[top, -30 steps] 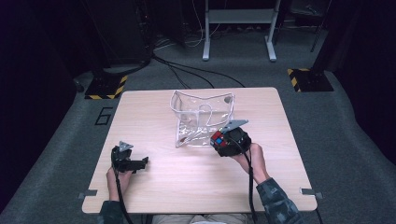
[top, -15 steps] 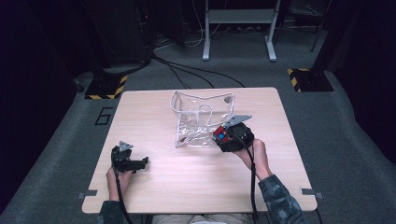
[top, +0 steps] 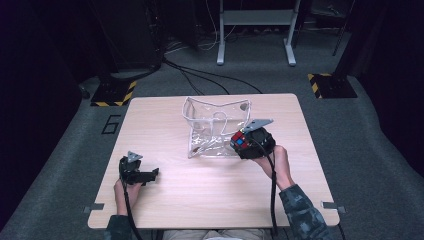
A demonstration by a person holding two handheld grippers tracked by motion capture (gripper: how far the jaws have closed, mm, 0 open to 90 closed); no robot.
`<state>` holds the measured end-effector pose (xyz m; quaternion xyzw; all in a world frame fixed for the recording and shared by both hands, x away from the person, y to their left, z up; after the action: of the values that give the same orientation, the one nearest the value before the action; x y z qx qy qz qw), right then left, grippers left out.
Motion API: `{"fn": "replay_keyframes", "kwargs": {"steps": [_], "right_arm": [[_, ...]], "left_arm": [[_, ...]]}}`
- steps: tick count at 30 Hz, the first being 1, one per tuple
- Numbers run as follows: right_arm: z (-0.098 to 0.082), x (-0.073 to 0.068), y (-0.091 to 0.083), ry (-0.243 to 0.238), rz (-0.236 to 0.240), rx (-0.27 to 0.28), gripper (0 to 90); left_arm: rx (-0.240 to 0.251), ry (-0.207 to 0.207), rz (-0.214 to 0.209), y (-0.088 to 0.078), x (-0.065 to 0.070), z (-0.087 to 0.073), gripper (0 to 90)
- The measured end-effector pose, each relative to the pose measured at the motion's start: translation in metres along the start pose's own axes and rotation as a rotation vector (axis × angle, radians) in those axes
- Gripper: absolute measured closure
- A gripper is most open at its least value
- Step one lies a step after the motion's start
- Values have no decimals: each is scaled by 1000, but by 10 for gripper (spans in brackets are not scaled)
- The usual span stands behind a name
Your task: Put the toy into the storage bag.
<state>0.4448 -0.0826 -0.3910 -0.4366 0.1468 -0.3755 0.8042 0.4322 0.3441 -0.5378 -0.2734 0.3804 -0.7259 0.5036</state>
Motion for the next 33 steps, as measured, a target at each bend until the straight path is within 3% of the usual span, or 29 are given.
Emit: {"fn": "replay_keyframes", "kwargs": {"steps": [5, 6, 9, 15, 25, 33], "right_arm": [[3, 4, -5, -15, -14, 18, 332], [3, 3, -6, 2, -12, 13, 332], [5, 6, -8, -13, -20, 24, 332], [10, 6, -15, 4, -27, 21, 332], [22, 7, -24, -36, -52, 28, 332], [33, 7, -26, -40, -51, 40, 332]], "left_arm": [[0, -1, 1, 0, 0, 0, 21], [0, -1, 0, 0, 0, 0, 21], [0, -1, 1, 0, 0, 0, 21], [0, 0, 0, 0, 0, 0, 21], [0, 0, 0, 0, 0, 0, 21], [0, 0, 0, 0, 0, 0, 21]]}}
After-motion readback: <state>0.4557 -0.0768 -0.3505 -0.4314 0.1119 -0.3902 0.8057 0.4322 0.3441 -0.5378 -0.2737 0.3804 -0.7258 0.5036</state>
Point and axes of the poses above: each handheld gripper's, and its own axes: y roughly forward along the jaws, z roughly out of its top, x roughly to its right, the point moved 1 cm from there along y, roughly forward along the jaws, and after that the axes turned 12 degrees about -x, right-handed, at the moved point
